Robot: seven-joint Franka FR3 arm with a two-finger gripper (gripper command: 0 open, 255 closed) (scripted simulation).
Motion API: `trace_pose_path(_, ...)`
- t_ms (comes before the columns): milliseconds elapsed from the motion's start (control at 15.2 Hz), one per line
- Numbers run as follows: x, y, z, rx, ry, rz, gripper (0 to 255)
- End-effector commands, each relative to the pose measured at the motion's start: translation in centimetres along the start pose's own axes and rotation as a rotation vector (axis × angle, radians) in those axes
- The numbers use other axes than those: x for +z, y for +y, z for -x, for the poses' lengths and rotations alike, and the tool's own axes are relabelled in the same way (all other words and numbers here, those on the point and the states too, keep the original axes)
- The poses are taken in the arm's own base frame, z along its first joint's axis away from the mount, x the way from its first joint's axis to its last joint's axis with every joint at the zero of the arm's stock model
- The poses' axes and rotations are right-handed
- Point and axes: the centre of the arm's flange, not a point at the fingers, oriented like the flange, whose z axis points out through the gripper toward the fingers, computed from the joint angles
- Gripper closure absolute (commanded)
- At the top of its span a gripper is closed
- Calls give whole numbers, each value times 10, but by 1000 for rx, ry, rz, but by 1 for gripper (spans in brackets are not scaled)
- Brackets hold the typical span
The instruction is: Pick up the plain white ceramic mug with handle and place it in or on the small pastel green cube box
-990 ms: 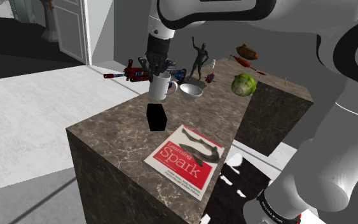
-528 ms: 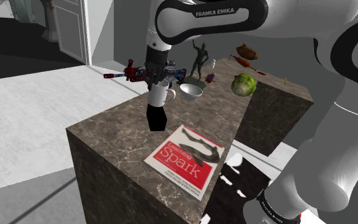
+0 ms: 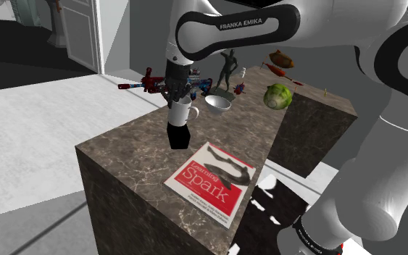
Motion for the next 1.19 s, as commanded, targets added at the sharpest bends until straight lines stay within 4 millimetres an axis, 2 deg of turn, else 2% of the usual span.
trace_pose_path(0, 0, 0, 0, 0, 0, 0, 255)
trace_pose_path(132, 0, 0, 0, 0, 0, 0, 255)
trace_pose_path(198, 0, 0, 0, 0, 0, 0, 0)
trace_pose_path(528, 0, 0, 0, 0, 0, 0, 0)
trace_pose_path(792, -50, 0, 0, 0, 0, 0, 0)
trace_pose_path(1122, -50, 0, 0, 0, 0, 0, 0)
